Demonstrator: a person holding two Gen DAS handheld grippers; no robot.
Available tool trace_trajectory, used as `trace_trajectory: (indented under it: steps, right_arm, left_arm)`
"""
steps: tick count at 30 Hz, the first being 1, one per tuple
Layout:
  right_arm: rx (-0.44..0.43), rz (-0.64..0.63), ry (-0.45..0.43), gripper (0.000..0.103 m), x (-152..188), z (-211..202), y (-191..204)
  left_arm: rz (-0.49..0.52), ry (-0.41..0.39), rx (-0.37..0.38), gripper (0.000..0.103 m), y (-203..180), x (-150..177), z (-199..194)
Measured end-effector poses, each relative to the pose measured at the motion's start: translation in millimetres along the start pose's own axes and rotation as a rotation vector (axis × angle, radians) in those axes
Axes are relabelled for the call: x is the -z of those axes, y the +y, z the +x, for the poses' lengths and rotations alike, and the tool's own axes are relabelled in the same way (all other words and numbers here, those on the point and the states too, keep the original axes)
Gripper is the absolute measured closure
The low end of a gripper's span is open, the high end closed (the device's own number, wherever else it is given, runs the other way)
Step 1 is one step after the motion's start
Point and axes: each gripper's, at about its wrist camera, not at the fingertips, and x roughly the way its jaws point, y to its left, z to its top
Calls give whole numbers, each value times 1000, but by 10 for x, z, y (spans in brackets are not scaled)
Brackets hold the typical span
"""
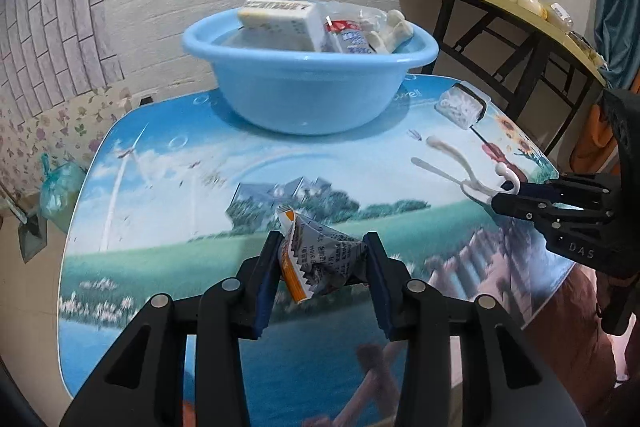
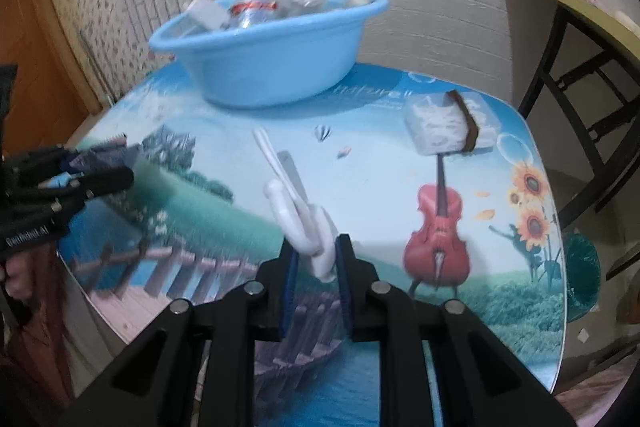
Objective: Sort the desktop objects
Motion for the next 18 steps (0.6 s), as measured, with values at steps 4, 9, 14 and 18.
trace_trajectory:
  steps: [4, 9, 14, 18]
  right_arm:
    - [-8, -5, -2, 85, 17, -9, 22]
    - [-19, 10, 15, 83, 27, 21, -4]
    - [-22, 18, 11, 83, 51, 26, -23]
    - [-28, 13, 6, 80, 57, 32, -23]
  left_arm:
    - [-2, 4, -16, 63, 40, 92, -47]
    - [-15, 12, -27, 63, 66, 137, -35]
    - [-39, 26, -27, 62, 102, 165, 22]
    - [-35, 19, -29, 61, 97, 179, 24]
